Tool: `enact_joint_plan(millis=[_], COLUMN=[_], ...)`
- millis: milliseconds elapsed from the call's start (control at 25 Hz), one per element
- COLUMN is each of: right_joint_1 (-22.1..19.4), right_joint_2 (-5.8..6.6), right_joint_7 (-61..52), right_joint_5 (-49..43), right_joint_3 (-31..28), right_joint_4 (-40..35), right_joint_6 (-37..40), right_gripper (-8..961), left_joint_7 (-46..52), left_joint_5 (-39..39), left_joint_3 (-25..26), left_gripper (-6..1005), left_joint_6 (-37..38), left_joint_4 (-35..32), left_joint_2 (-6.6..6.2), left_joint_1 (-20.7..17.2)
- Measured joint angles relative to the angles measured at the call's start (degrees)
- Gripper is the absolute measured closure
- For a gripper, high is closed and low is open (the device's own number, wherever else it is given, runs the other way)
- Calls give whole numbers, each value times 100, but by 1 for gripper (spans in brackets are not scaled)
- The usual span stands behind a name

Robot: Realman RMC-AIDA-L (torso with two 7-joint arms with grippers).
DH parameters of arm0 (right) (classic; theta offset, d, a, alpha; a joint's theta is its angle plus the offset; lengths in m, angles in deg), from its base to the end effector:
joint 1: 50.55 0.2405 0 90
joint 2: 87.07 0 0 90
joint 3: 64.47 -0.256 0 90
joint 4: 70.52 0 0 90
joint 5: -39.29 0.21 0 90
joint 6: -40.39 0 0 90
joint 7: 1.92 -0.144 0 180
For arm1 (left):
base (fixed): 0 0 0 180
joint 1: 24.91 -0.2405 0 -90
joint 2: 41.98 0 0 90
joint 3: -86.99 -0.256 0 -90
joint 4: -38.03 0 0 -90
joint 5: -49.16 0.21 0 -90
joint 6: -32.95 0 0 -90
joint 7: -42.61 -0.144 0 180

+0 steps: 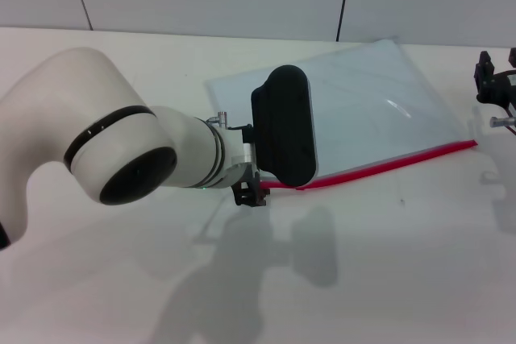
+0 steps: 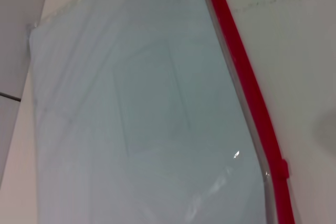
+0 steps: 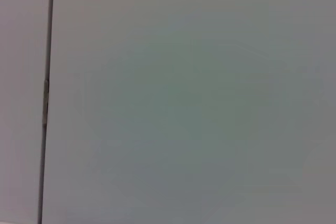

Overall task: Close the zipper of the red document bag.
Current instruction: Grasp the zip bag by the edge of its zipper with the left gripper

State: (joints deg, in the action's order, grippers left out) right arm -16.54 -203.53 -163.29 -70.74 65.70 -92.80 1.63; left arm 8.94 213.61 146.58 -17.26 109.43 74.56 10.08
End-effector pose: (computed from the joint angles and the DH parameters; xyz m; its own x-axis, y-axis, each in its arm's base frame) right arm 0.2956 0.4043 -0.0304 0.8000 -0.1798 -0.5724 -0.5916 -0.0773 -0.8025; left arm -0.1600 0.3593 -0.0993 0.8757 0.0055 -0.4829 -0.2603 -0.8369 -0.4816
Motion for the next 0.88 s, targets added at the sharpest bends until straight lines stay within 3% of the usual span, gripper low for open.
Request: enact_joint_plan(millis=[240,360,880], right_joint_1=[0,0,0], right_joint_2=[0,0,0], right_joint_7=[0,0,0], right_joint_5=[0,0,0], right_joint_3=[0,0,0], right_joint_4=[0,-4,0], right_joint_6=[0,0,0], right_gripper=[531,531,532], left_joint_7=[0,0,9], left_joint_5=[0,0,0], left_joint_3=[-1,-1,24], left_gripper=[202,312,327], left_joint_6=[169,230,645], left_joint_4=[-113,-117,-272], left_joint_2=[0,0,0], left_joint_1=[6,7,3])
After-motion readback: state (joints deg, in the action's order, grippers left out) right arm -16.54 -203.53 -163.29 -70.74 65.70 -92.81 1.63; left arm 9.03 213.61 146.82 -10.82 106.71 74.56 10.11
